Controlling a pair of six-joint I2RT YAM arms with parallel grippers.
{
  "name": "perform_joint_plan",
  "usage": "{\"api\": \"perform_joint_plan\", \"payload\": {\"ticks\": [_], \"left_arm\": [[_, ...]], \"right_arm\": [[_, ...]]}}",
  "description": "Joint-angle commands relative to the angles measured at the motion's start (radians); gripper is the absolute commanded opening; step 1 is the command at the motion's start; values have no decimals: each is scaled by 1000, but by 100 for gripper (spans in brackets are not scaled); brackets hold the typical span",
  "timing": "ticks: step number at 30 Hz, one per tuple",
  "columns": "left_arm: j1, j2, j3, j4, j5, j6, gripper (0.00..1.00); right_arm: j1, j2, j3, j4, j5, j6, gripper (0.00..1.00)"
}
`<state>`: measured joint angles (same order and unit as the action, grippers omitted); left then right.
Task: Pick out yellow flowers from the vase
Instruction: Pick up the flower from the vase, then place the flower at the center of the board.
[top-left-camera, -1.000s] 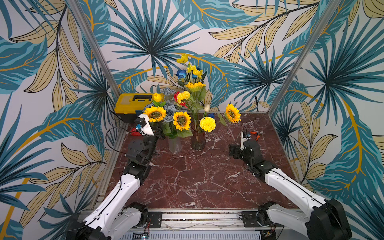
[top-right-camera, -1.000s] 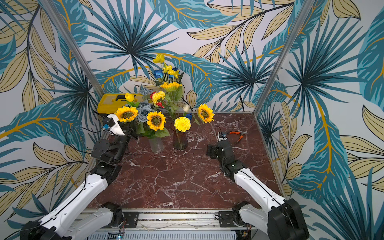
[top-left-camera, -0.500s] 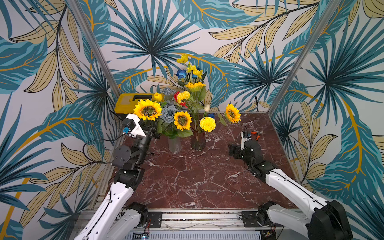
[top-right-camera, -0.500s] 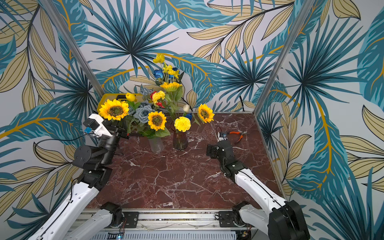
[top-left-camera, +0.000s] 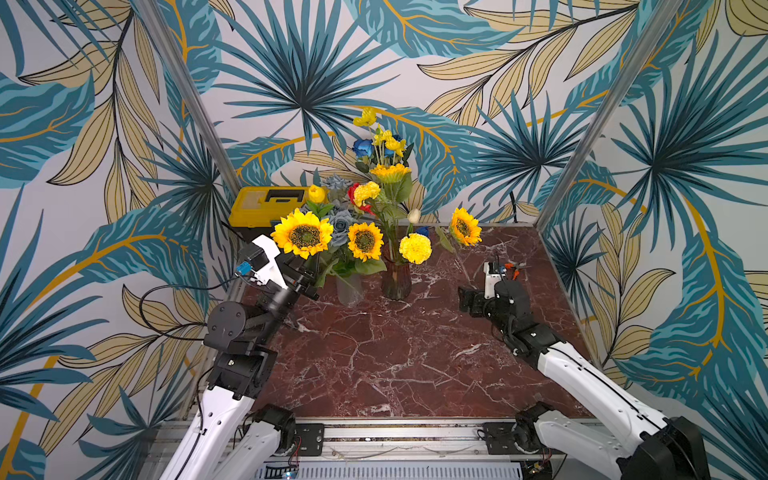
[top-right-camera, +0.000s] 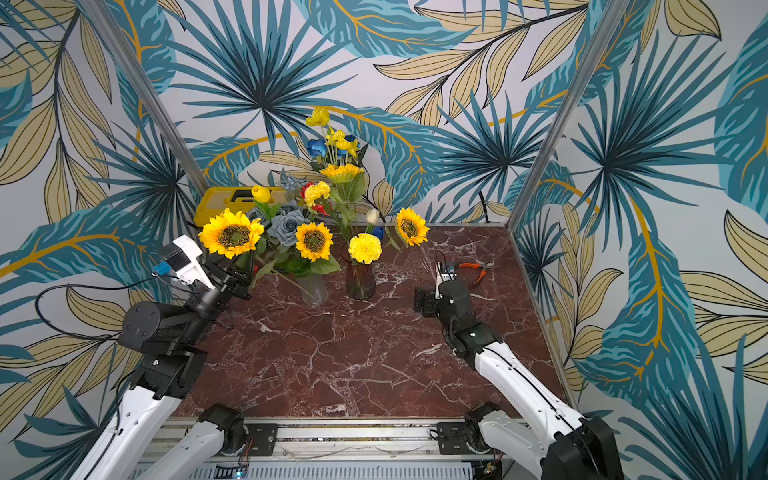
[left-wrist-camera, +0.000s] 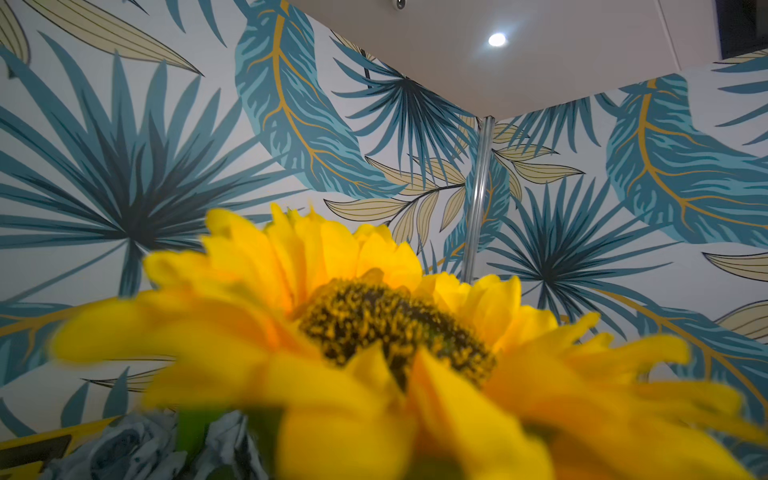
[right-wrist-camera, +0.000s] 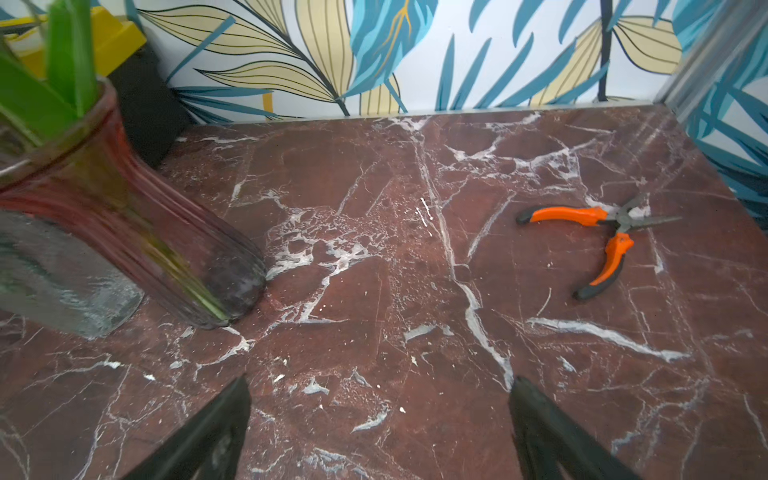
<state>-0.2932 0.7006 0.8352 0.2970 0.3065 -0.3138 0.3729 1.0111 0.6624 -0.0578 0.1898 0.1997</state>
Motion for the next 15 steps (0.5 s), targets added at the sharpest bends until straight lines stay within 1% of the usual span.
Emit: {"api": "perform_joint_plan", "payload": {"ticks": [1, 4, 6, 8, 10, 13, 15], "left_arm": [[4, 12, 28, -45, 189, -106, 11], [0, 61, 29, -45, 300, -168, 10], [-17, 91, 24, -45, 341, -198, 10], [-63, 120, 12, -45, 337, -192, 10], [-130, 150, -2, -45, 296, -161, 9], [-218, 204, 1, -43, 260, -129, 9], [-253, 233, 4, -44, 252, -118, 8]], "right_arm": [[4, -48, -6, 1, -193, -91, 92], [4, -73, -12, 8, -371, -119, 91], [4, -87, -13, 26, -519, -123, 91], [8, -88, -19, 64, -646, -102, 90], [19, -73, -12, 89, -746, -67, 90], [64, -54, 4, 110, -846, -45, 90], [108, -63, -2, 135, -863, -33, 90]]}}
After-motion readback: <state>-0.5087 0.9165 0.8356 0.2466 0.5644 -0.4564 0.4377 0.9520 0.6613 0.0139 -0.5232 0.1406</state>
